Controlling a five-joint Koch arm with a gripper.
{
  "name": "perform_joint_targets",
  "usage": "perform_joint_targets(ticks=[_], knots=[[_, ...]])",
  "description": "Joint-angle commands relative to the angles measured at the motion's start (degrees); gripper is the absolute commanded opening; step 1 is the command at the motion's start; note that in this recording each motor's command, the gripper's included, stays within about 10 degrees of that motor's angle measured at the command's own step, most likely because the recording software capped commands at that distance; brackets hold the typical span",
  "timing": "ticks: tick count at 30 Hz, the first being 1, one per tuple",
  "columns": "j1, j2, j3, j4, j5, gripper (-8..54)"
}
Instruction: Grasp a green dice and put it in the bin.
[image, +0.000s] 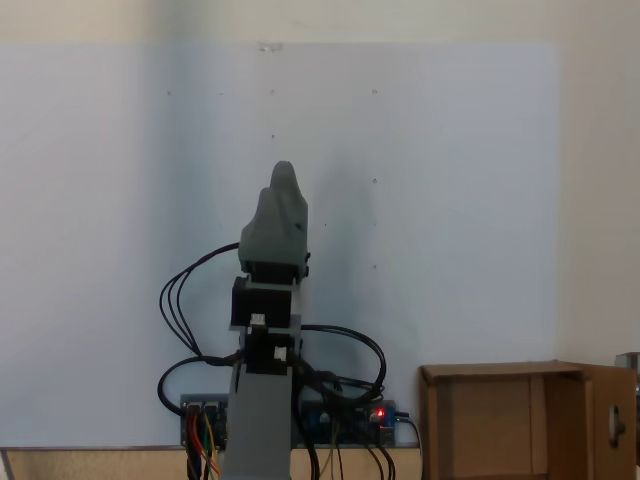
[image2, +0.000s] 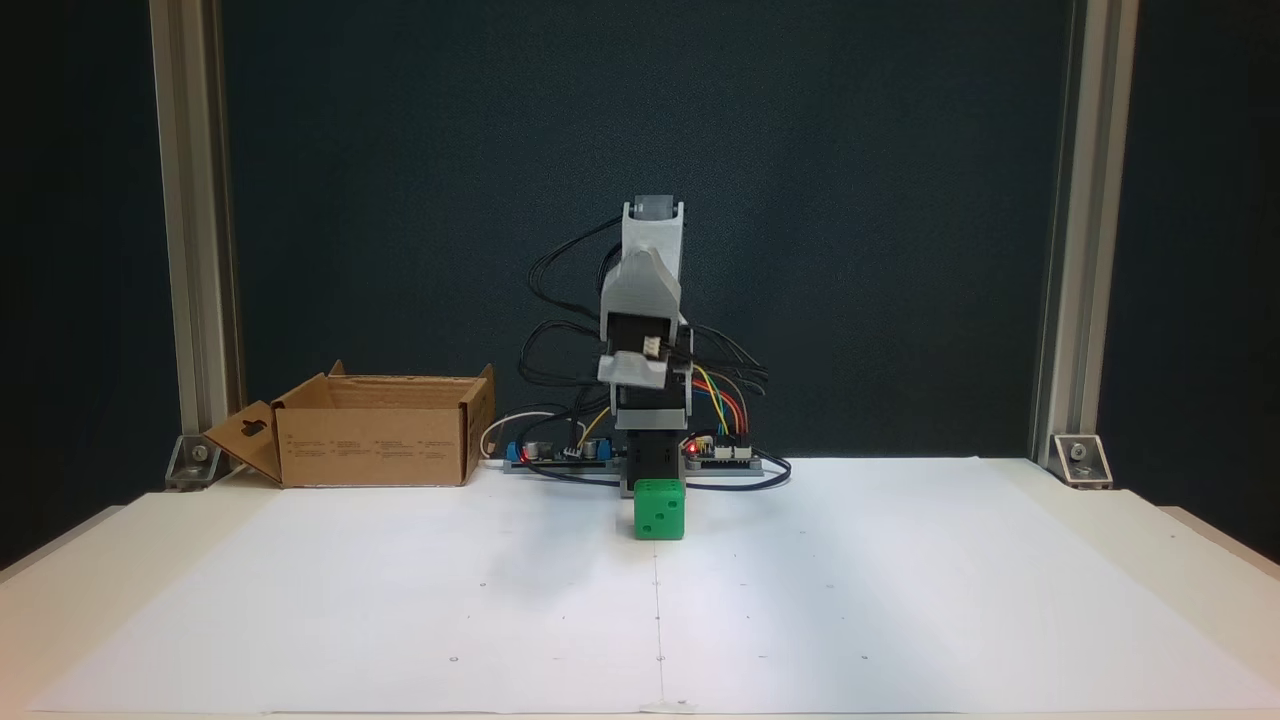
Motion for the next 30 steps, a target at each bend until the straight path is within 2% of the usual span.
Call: perform_joint_targets(ticks=[1, 6, 15, 17, 19, 23, 30], knots=[[0.4, 1.8, -6.5, 6.5, -3.4, 44.8], [0.4, 2.6, -19.2, 24.9, -3.3, 44.8], [0.4, 3.8, -29.3, 53.7, -2.9, 44.2], [0.2, 3.8, -30.6, 56.8, 1.4, 44.0], [0.2, 3.7, -30.8, 59.0, 10.3, 44.2], [0.4, 3.7, -31.4, 66.6, 18.5, 44.0], [1.4, 3.8, -31.4, 79.4, 19.5, 43.9]])
